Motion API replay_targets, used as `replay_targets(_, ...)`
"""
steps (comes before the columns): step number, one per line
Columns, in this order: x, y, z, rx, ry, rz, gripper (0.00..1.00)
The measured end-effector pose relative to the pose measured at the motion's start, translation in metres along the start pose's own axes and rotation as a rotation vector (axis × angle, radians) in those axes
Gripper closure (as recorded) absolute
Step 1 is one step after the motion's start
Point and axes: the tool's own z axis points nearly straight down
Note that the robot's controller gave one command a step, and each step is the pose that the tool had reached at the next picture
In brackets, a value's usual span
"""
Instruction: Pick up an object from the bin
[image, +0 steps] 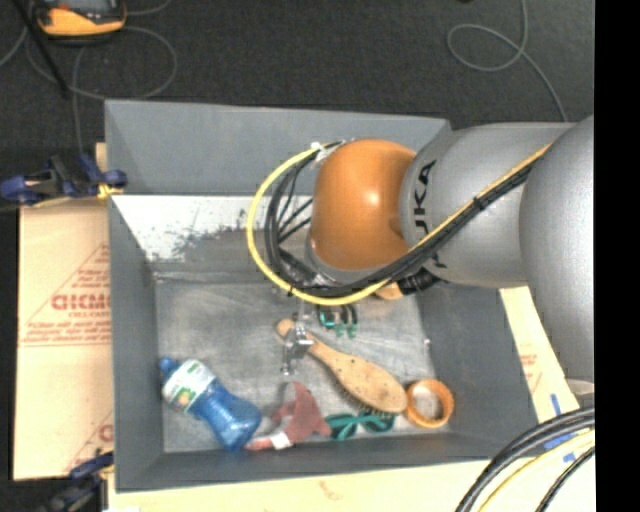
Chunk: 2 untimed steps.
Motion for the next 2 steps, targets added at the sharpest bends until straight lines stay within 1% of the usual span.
replay_targets(1,-0.0201,-0.0768,0.0616,0.003,-0.003,-0.201,1.0)
replay_targets(2,-0.0202,-0.0765,0.0615,0.002,-0.004,-0.201,1.0)
